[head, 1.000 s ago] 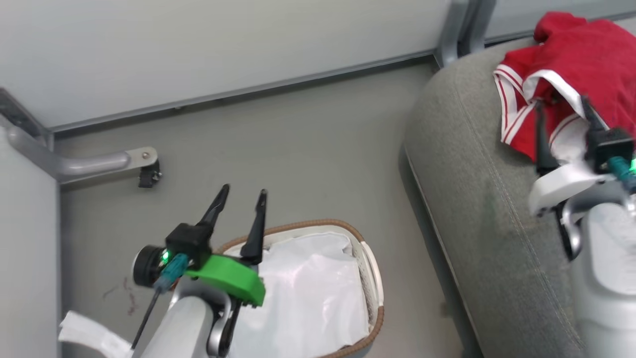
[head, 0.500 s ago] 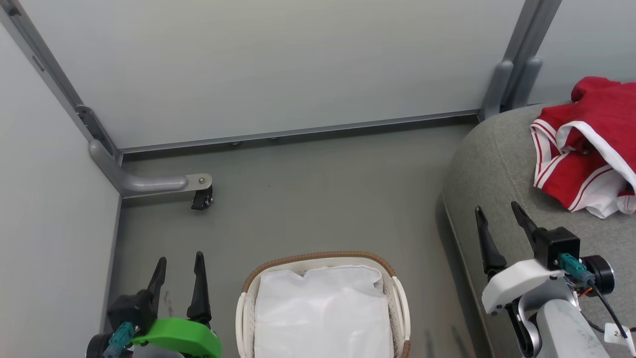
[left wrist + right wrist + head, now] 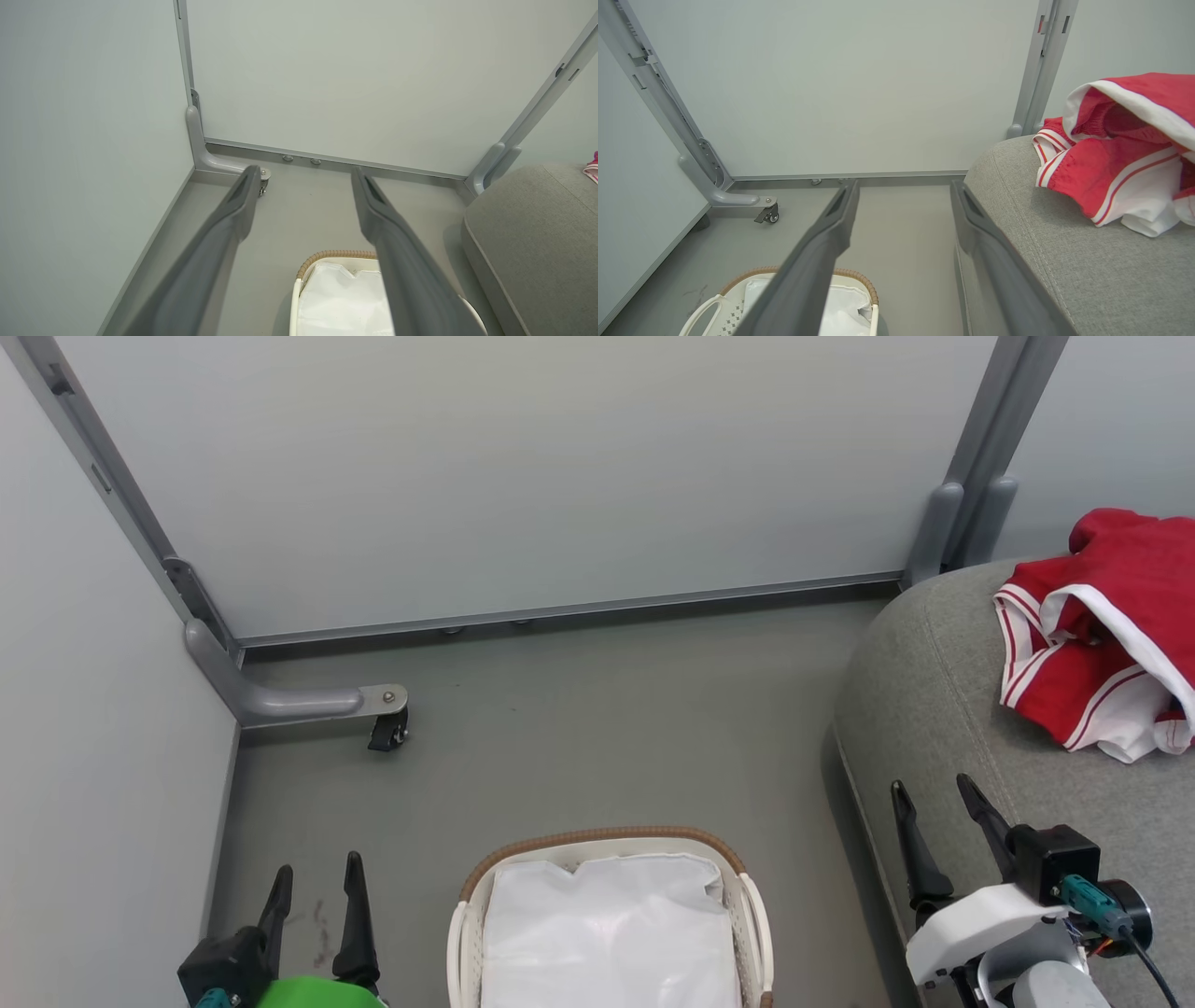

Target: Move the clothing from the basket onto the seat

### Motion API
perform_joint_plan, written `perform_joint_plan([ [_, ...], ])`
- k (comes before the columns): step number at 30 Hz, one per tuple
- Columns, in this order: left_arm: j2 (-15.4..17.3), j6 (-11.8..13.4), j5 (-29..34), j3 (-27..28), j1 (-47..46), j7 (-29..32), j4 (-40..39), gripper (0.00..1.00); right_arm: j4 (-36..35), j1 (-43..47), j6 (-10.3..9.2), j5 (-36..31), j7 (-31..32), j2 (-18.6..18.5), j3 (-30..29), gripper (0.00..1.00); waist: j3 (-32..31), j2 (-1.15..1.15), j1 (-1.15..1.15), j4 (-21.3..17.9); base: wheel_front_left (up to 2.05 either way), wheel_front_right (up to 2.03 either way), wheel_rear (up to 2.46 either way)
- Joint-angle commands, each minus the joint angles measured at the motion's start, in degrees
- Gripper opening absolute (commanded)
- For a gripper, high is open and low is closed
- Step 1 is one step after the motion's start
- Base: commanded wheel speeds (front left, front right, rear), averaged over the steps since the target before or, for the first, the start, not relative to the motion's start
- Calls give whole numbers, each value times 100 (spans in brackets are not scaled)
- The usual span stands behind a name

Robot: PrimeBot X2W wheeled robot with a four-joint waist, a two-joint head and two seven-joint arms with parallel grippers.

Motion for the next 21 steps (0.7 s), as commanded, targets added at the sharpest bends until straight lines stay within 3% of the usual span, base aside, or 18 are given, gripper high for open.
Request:
perform_joint_plan([
  [1, 1, -19, -45, 14, 76, -4, -13, 100, -27, 66, -8, 21, -1, -28, -2, 100, 0, 0, 0, -12, 0, 0, 0],
  [19, 2, -56, -229, -90, -53, -4, 122, 100, 34, 83, -8, 94, 0, -27, 19, 100, 18, 0, 0, -32, 0, 0, 0],
  [20, -8, -33, -241, -78, -5, 4, 141, 0, 46, 15, 0, 72, 2, 4, 10, 0, 18, 0, 0, -34, 0, 0, 0],
  [21, -12, -32, -248, -78, 1, 6, 185, 0, 85, 25, 0, 74, 5, 14, 7, 0, 18, 0, 0, -34, 0, 0, 0],
])
